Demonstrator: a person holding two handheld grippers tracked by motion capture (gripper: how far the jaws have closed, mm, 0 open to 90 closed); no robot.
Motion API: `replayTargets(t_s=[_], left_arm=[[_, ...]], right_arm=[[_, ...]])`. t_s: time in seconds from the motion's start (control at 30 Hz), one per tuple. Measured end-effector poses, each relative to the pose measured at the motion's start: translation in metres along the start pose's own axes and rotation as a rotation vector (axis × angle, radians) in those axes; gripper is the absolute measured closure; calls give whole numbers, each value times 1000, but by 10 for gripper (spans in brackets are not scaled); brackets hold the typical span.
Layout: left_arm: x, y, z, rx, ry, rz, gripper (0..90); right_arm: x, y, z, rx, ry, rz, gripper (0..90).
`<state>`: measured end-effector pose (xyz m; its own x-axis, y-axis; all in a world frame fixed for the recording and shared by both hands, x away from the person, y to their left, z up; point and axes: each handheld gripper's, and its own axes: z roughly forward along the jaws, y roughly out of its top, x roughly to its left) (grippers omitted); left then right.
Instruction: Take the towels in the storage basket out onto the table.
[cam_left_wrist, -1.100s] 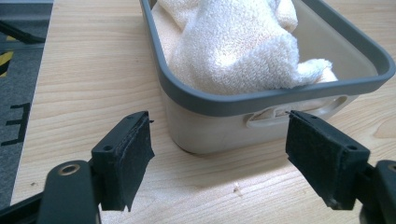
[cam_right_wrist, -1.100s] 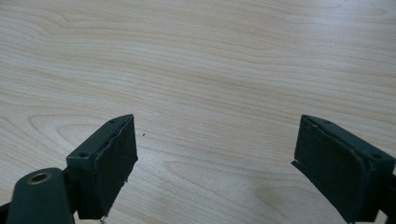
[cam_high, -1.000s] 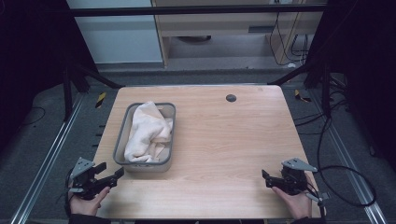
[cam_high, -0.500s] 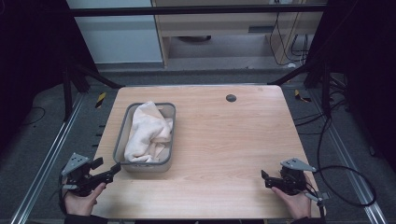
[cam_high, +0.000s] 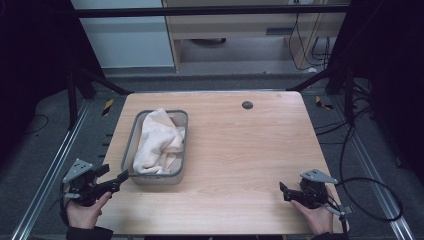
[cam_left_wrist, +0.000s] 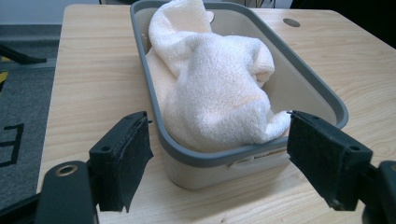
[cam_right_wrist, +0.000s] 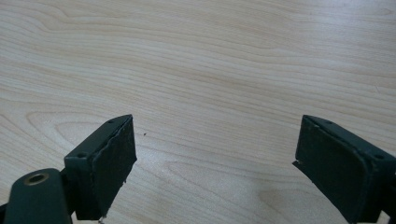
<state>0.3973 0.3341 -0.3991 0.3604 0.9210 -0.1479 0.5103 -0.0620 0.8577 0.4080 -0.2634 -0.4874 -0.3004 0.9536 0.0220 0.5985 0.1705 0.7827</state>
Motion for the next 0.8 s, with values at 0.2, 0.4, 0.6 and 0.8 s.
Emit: replayTargets(t_s=[0.2,0.4,0.6,0.8], left_arm=[[-2,6,1,2,-13,11,209],[-4,11,4,12,-24,22,208],[-8,23,9,17,-43,43,206],[-11,31,15,23,-49,51,205]], right_arm=[[0,0,0,-1,0,0,121],[0,1,-1,2,4,8,119],[0,0,-1,3,0,3,117],[0,0,0,4,-2,-9,117]])
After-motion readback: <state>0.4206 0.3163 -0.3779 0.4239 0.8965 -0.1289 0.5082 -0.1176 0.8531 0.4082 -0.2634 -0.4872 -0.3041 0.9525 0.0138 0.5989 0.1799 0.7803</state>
